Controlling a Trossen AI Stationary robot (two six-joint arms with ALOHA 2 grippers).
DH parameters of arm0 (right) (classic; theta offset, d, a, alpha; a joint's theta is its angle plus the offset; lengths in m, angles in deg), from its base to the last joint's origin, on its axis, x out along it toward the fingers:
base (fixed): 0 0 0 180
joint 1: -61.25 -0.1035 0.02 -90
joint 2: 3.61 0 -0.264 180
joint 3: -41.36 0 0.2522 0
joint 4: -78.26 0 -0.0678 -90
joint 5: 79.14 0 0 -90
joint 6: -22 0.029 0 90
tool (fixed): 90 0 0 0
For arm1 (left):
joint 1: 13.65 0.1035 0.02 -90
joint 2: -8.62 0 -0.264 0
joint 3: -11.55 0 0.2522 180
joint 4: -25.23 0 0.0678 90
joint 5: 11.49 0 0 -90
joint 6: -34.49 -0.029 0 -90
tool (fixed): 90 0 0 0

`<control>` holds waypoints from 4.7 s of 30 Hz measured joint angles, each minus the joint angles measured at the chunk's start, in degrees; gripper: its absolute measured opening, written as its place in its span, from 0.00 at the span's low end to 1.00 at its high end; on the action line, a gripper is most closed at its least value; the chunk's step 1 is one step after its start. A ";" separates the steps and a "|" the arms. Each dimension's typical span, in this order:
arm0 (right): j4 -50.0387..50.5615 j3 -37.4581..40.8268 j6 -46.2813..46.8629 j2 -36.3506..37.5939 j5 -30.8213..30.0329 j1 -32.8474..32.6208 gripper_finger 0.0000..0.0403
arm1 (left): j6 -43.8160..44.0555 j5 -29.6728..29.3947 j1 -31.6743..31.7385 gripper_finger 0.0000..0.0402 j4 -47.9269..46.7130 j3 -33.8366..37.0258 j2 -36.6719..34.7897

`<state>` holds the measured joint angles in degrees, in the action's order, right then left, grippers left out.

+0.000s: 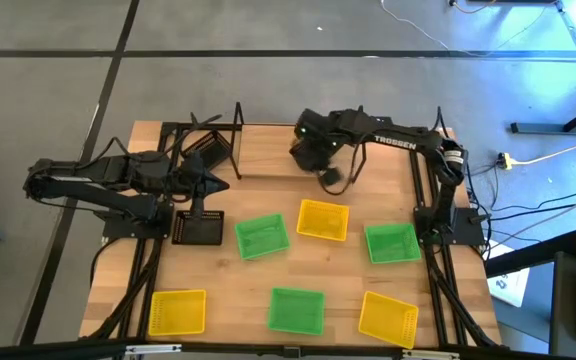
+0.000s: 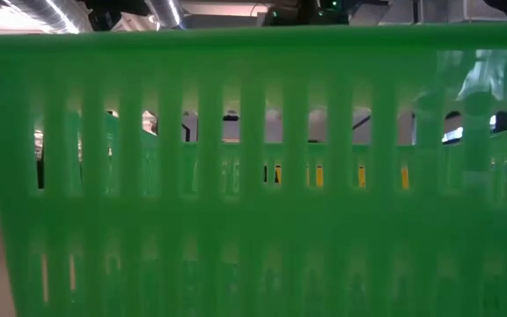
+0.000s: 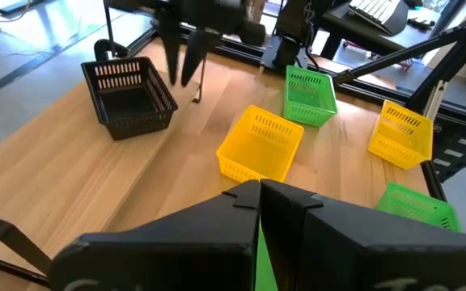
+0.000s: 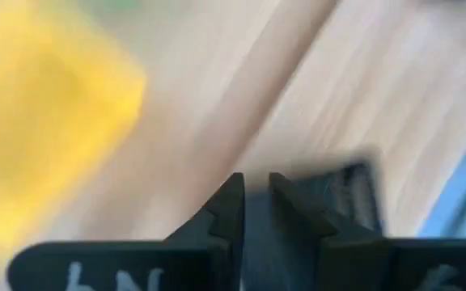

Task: Stack baskets on shelf by color
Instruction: Put the top right black bin on the shelf, then put the top left green bin on the shelf

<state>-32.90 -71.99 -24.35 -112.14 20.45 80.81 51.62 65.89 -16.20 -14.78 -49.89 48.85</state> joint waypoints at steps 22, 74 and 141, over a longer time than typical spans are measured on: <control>-10.58 0.87 48.28 -7.93 -7.43 -0.74 0.00 | -2.70 0.00 0.01 0.01 -0.06 0.02 0.00; -10.76 -3.26 51.56 -11.06 -10.96 9.71 0.00 | -2.28 0.02 0.01 0.01 -0.04 0.02 -0.02; 31.58 -9.84 38.72 6.64 4.21 -25.66 0.00 | 2.28 1.64 -0.44 0.01 0.39 0.02 0.00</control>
<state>-1.33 -81.83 14.36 -105.50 24.67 55.15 53.91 67.52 -16.64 -14.39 -49.87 48.85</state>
